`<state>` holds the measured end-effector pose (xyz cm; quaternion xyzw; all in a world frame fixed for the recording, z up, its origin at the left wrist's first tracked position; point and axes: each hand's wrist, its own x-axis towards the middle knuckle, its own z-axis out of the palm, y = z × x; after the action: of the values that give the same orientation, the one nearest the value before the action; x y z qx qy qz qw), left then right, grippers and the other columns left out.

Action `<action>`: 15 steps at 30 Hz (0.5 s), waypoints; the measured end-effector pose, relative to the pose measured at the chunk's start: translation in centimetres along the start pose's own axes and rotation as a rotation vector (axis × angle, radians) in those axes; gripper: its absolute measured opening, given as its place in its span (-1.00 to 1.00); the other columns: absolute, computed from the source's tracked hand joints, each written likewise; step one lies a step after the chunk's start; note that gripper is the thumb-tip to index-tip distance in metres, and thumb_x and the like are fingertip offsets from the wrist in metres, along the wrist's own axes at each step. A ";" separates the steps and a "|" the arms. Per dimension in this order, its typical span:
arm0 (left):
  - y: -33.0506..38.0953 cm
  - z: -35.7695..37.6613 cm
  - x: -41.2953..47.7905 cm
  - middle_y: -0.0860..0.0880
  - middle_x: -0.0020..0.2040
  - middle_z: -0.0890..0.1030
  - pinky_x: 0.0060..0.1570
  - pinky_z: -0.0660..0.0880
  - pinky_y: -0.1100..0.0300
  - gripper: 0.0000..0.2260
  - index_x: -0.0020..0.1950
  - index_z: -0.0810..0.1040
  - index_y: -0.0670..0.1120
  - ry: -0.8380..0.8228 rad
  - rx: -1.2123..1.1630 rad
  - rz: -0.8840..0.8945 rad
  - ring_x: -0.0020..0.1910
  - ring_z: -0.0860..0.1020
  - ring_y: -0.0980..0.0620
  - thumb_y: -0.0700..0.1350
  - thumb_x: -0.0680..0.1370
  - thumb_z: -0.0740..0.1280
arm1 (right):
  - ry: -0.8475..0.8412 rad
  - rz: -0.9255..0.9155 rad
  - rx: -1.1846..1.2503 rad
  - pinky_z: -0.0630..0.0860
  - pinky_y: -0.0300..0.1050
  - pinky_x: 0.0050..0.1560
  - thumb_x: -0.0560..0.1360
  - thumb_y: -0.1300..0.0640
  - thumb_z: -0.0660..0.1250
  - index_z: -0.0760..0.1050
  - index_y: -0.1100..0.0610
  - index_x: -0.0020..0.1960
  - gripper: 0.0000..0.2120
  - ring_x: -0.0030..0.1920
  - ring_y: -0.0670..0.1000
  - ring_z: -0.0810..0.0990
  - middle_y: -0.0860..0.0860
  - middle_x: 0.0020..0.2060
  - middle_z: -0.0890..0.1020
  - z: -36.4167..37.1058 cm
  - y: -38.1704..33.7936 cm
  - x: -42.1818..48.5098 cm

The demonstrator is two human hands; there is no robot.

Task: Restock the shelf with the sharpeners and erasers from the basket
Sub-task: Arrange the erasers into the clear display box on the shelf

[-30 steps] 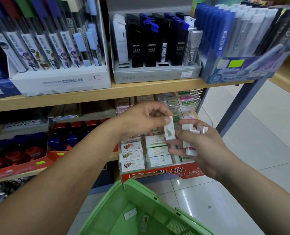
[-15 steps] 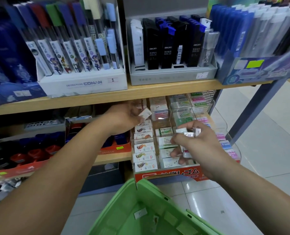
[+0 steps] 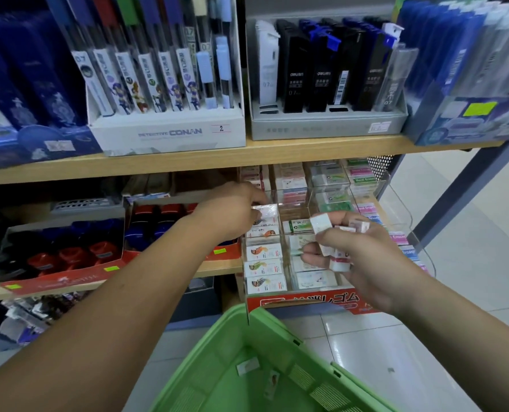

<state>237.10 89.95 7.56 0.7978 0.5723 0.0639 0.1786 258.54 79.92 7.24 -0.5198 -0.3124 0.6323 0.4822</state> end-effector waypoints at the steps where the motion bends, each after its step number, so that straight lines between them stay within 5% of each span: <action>1: -0.2 0.1 -0.1 0.13 0.25 0.62 0.12 0.60 0.07 -0.74 0.28 0.63 0.18 0.029 -0.052 -0.003 0.14 0.58 0.05 -0.08 0.63 0.39 | 0.005 0.000 0.006 0.72 0.02 -0.11 0.52 0.45 0.40 0.56 0.31 0.21 -0.72 -0.03 0.26 0.76 0.29 0.00 0.74 -0.1 0.0 0.0; 6: -1.2 0.2 -0.2 0.14 0.03 0.67 0.12 0.59 0.13 -0.79 0.08 0.65 0.15 -0.018 -0.371 -0.052 0.05 0.61 0.15 -0.15 0.56 0.49 | -0.013 -0.028 -0.076 0.72 0.03 -0.09 0.48 0.39 0.50 0.59 0.19 0.25 -0.63 -0.02 0.23 0.77 0.17 0.01 0.76 -0.3 0.2 -0.4; 11: -0.5 0.1 -0.6 0.09 0.36 0.51 0.34 0.47 0.06 -0.76 0.32 0.63 0.11 -0.073 -0.007 0.019 0.31 0.48 0.02 -0.04 0.68 0.32 | 0.059 -0.039 -0.038 0.72 0.02 -0.10 0.46 0.43 0.50 0.65 0.24 0.17 -0.69 0.02 0.24 0.76 0.24 0.07 0.74 -0.8 0.5 0.3; 15: 0.9 -0.6 -0.9 0.13 0.22 0.55 0.14 0.53 0.15 -0.79 0.24 0.65 0.08 0.105 -0.074 0.054 0.16 0.53 0.06 -0.06 0.68 0.28 | 0.064 -0.043 -0.010 0.73 0.03 -0.13 0.47 0.48 0.46 0.63 0.26 0.17 -0.68 -0.01 0.27 0.76 0.24 0.05 0.74 -0.7 0.4 0.2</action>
<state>237.45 88.97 8.51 0.8013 0.5565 0.1314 0.1761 259.08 79.92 6.63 -0.5355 -0.3111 0.6031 0.5027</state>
